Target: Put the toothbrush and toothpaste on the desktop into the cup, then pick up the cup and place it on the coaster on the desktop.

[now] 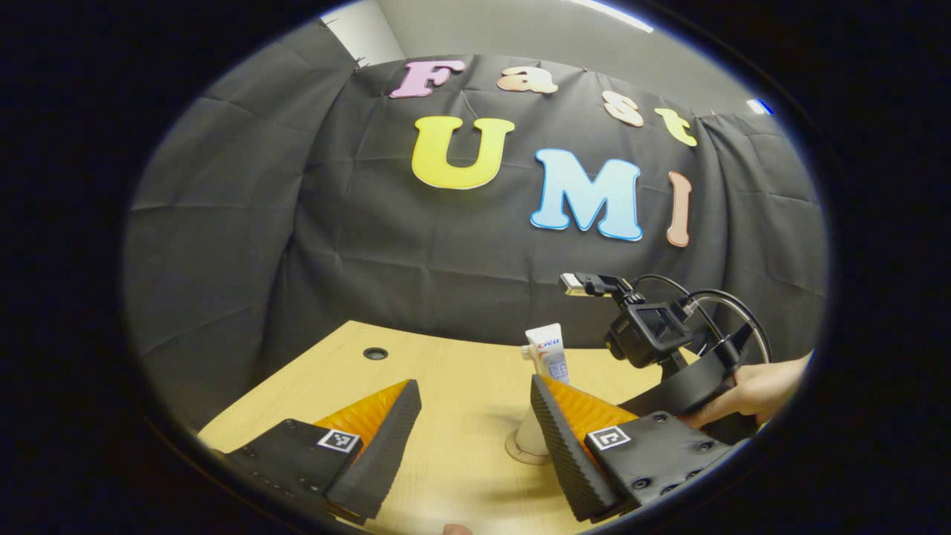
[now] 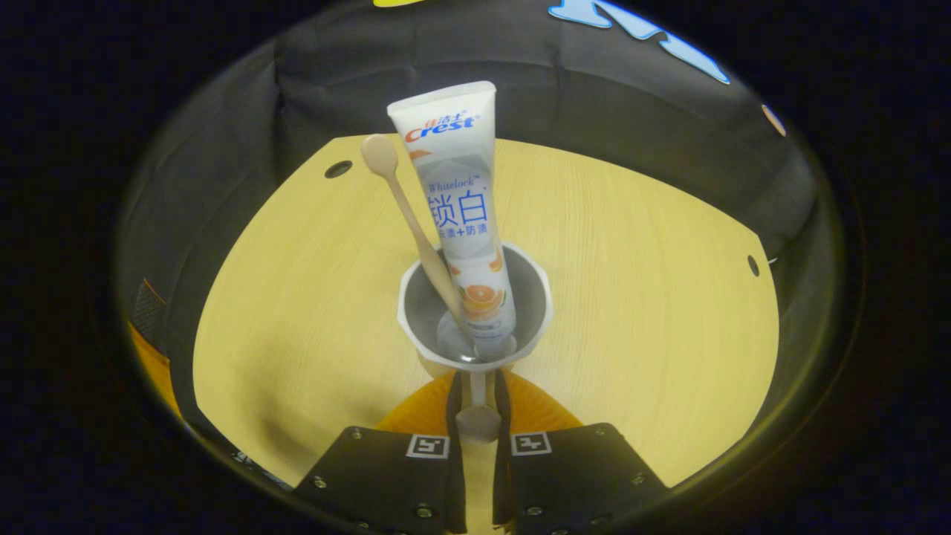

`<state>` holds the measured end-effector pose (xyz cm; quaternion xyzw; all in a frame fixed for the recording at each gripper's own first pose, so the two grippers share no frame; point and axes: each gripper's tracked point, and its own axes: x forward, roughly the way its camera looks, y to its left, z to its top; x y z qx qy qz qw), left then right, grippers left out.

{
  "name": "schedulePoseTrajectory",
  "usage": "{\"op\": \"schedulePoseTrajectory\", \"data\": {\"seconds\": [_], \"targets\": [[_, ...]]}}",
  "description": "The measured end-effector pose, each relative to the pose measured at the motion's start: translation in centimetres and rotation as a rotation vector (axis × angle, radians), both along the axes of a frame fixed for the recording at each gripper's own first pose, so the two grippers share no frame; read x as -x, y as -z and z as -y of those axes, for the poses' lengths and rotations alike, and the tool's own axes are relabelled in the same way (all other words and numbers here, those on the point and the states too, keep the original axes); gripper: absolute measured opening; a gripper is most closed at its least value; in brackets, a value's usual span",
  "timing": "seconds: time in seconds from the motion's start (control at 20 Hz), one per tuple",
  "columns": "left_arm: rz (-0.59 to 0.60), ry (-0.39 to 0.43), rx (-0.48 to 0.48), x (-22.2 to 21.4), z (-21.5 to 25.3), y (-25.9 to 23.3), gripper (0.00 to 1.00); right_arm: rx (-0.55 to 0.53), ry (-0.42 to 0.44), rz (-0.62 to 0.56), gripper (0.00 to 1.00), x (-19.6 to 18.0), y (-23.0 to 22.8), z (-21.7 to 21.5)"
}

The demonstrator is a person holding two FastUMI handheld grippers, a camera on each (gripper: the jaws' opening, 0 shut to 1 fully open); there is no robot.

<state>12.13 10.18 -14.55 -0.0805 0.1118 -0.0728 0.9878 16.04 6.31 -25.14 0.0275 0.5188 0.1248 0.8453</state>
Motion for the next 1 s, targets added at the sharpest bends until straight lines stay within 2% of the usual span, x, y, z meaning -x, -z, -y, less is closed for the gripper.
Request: {"op": "schedulePoseTrajectory", "data": {"seconds": [0.2, 0.45, 0.5, 0.55, 0.75, 0.8, 0.85, 0.9, 1.0], "targets": [[0.006, 0.006, -0.01, -0.4, 0.2, -0.3, 0.95, 0.012, -0.014, 0.009, 0.22, -0.2, -0.4, 0.3], [0.022, 0.008, -0.016, -0.5, 0.4, -0.9, 0.95, -0.046, -0.01, 0.036, 0.31, 0.5, -2.5, 1.4], [0.026, 0.012, -0.016, -0.7, 0.8, -1.3, 0.95, -0.062, 0.0, 0.035, 0.38, 0.9, -2.6, 1.6], [0.032, 0.015, -0.02, -0.9, 1.3, -1.6, 0.95, -0.081, 0.008, 0.034, 0.37, 1.2, -2.7, 1.9], [0.054, 0.041, -0.021, -1.6, 3.0, -2.6, 0.95, -0.134, 0.041, 0.048, 0.52, 3.0, -4.1, 3.4], [0.055, 0.048, -0.02, -1.7, 3.5, -2.8, 0.94, -0.14, 0.053, 0.059, 0.52, 3.4, -4.6, 4.1], [0.056, 0.055, -0.022, -1.8, 3.9, -3.0, 0.95, -0.132, 0.064, 0.072, 0.65, 3.7, -5.1, 5.0], [0.061, 0.062, -0.027, -1.8, 4.4, -3.3, 0.94, -0.126, 0.078, 0.089, 0.69, 4.1, -5.4, 5.8], [0.08, 0.074, -0.035, -1.6, 5.3, -4.3, 0.95, -0.124, 0.109, 0.119, 0.68, 4.9, -6.3, 7.6]]}}
